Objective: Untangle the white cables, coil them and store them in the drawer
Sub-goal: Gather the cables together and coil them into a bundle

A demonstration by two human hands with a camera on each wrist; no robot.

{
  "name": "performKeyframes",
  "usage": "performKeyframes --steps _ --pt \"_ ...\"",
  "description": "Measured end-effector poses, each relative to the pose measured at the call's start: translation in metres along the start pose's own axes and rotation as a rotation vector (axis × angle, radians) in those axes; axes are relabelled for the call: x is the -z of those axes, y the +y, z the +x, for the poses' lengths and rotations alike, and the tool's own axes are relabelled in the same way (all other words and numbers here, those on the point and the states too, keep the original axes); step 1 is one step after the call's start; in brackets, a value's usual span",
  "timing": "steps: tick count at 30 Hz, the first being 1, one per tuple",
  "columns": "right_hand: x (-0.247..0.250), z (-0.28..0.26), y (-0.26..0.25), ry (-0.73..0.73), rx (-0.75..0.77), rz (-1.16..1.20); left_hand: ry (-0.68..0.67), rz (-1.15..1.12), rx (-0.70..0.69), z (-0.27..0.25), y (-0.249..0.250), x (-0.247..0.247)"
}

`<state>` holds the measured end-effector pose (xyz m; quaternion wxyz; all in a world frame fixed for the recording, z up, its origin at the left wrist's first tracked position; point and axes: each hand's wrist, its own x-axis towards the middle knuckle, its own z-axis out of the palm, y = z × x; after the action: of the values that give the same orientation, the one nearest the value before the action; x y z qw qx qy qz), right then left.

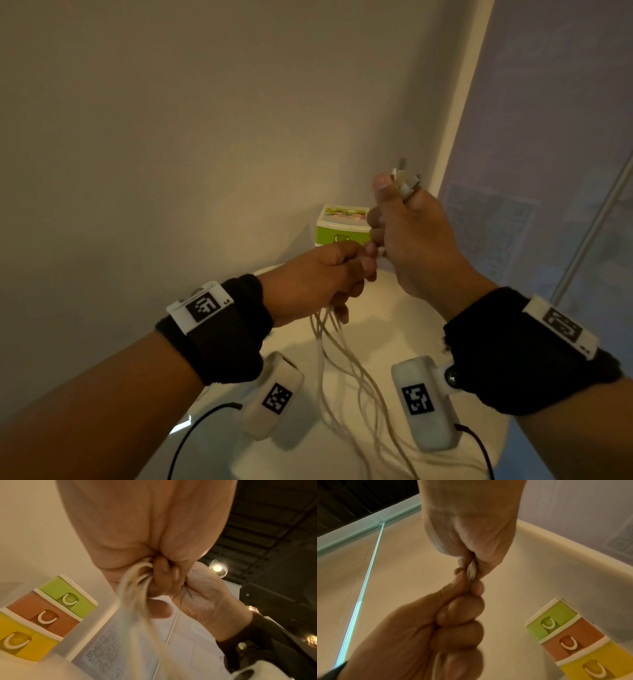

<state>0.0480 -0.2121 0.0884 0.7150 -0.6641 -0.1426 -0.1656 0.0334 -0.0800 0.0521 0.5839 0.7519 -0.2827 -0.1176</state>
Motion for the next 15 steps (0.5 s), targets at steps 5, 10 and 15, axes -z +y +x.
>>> performKeyframes --steps 5,10,15 --pt "0.031 0.015 0.0 0.093 0.195 -0.394 0.014 0.201 0.041 -0.001 -0.001 0.007" --pt "0.049 0.001 0.001 -0.062 0.268 -0.875 -0.013 0.338 0.039 -0.001 0.006 0.019" --pt "0.041 -0.019 0.008 -0.259 0.23 -0.944 -0.011 0.277 0.03 0.003 0.017 0.02"
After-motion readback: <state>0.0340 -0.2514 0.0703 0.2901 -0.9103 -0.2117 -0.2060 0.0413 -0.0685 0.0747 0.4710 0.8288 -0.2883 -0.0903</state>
